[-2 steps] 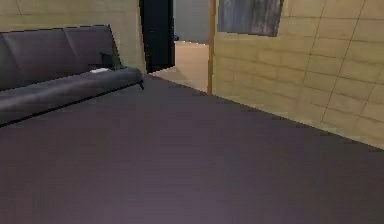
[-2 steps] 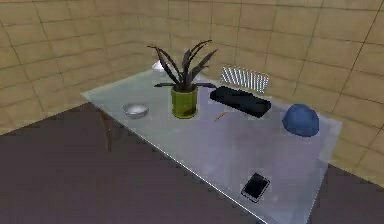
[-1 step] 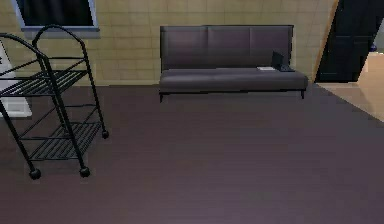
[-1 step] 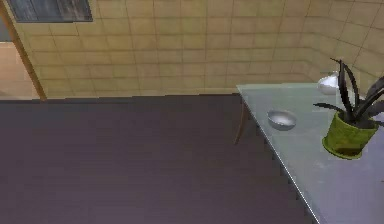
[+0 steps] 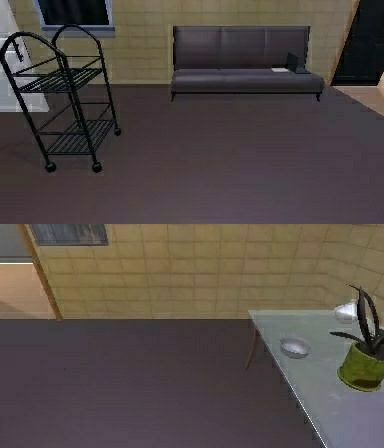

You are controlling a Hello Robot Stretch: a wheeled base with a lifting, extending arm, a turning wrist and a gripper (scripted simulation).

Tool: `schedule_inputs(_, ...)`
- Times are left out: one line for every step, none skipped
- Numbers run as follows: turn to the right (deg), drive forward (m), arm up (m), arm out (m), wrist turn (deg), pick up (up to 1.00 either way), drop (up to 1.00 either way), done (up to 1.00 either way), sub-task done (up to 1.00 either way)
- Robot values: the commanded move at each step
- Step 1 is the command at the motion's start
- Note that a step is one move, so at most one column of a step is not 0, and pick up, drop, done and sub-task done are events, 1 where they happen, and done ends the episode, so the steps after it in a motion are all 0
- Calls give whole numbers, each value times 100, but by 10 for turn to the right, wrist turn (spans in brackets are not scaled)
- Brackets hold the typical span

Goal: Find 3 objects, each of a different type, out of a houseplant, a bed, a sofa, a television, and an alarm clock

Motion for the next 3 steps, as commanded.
schedule_inputs(0, 100, 0, 0, 0, 0, 0, 0, 0)
schedule_inputs(0, 100, 0, 0, 0, 0, 0, 0, 0)
schedule_inputs(0, 40, 0, 0, 0, 0, 0, 0, 0)
